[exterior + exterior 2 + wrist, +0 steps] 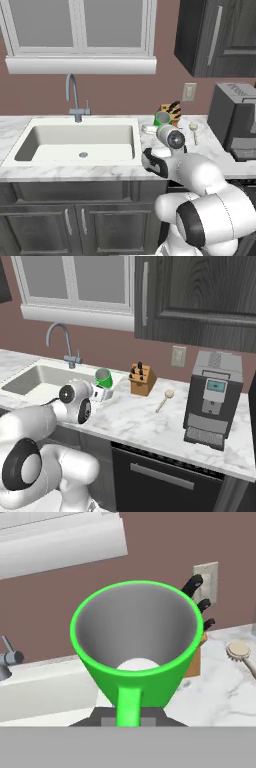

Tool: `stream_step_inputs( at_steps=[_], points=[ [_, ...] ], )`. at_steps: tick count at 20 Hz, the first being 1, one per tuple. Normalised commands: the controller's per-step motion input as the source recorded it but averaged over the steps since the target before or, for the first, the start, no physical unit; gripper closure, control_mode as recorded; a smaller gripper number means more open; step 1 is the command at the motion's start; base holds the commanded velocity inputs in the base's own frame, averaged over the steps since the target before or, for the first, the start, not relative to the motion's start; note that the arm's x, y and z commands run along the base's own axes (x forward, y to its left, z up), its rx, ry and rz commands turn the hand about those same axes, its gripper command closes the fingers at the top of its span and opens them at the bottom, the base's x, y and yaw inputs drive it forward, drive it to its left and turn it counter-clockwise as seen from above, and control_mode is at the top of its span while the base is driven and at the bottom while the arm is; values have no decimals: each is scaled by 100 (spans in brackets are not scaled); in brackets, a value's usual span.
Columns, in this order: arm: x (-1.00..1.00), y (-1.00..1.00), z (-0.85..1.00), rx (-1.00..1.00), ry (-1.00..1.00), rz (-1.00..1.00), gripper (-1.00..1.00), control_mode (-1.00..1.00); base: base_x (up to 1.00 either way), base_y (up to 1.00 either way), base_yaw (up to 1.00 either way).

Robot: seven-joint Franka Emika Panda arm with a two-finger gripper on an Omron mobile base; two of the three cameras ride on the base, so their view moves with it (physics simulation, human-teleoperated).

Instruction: Move the mug from next to the sink to the open cabinet. Then, move the bowl with the lime to the fridge to clear the area for faucet cleaning.

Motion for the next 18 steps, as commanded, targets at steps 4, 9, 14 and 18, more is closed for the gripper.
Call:
stream_step_inputs(
  at_steps=[4, 9, 14, 18],
  points=[
    [0, 0, 0, 0, 0, 0, 100, 100, -63, 83, 42],
    [0, 0, 0, 0, 0, 0, 100, 100, -23, 67, 71],
    [0, 0, 0, 0, 0, 0, 100, 100, -1, 73, 71],
    [0, 0, 0, 0, 0, 0, 100, 100, 0, 61, 71]
  ],
)
